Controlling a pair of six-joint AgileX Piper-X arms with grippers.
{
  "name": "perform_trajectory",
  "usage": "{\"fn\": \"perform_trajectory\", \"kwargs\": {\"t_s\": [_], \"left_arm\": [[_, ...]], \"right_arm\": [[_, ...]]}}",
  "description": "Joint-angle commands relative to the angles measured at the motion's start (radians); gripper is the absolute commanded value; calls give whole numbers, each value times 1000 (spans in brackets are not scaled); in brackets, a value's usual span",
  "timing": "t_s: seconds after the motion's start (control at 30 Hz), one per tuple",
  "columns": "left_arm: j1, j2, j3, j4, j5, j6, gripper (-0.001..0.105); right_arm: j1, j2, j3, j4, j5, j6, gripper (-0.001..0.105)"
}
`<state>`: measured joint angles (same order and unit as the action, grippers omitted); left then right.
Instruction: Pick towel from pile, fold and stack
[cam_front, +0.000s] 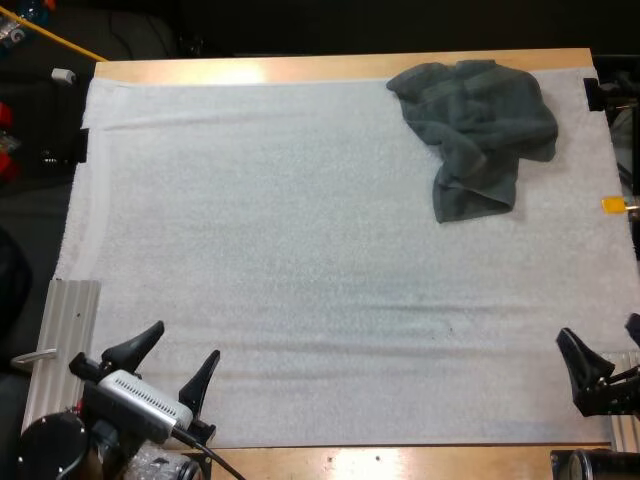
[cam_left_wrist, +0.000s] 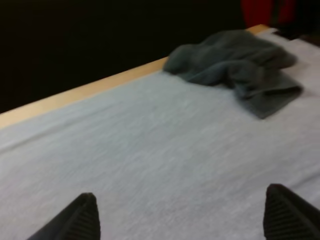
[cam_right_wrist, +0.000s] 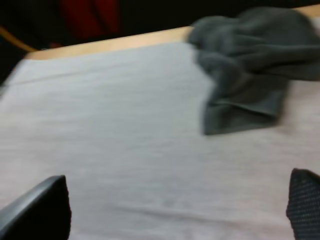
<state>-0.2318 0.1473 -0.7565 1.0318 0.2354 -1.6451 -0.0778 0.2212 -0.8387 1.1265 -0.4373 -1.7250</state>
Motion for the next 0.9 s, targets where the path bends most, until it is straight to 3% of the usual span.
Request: {"fn": "perform_trajectory", "kwargs": {"t_s": [0.0, 0.13, 0.43, 0.63, 0.87], "left_arm": [[-14, 23, -18, -24, 9, -10, 66], [-37, 79, -45, -47, 57, -10, 66], [-53, 139, -54, -101, 75, -12, 66], [-53, 139, -54, -127, 75, -14, 66], [-53, 139, -54, -127, 75, -14, 66]], "right_arm": [[2, 14, -20, 1, -53, 9, 85], [2, 56, -58, 1, -129, 21, 85], [2, 211, -74, -126, -137, 47, 85], [5, 387, -74, -269, -110, 93, 85], [119, 611, -106, -410, 38, 145, 85]]}}
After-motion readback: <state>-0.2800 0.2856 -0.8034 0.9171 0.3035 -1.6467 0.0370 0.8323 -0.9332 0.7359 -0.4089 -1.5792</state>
